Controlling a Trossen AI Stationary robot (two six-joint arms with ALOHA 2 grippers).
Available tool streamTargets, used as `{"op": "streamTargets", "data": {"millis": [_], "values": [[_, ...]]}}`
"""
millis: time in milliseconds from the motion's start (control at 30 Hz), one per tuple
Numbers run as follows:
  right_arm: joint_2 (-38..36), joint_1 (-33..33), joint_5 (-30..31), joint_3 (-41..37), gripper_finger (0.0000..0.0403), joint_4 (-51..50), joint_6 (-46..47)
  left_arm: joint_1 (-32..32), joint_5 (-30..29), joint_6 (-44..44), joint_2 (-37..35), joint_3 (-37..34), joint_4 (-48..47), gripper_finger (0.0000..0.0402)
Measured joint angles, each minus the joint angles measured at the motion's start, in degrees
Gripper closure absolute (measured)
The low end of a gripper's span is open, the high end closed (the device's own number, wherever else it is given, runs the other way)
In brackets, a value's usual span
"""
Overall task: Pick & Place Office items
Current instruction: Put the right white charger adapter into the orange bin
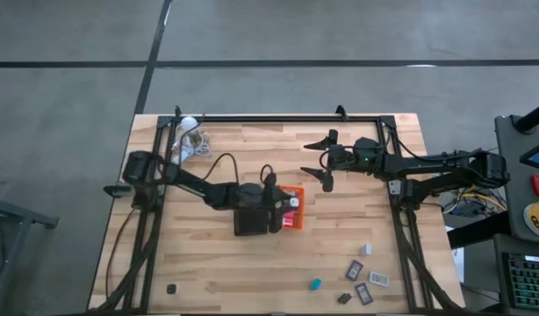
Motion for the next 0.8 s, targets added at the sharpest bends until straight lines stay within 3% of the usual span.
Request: {"op": "streamTargets", "data": {"millis": [300,800], "values": [[0.02,0.04,0.0,0.0,0.0055,-0.11,0.01,4.85,6.25,0.28,5.02,4.01,-0.16,0.0252],[0.04,0.04,0.0,0.0,0.0054,-0.07,0.0,6.11,6.71,2.59,5.92,3.92,-2.71,0.0252]]}}
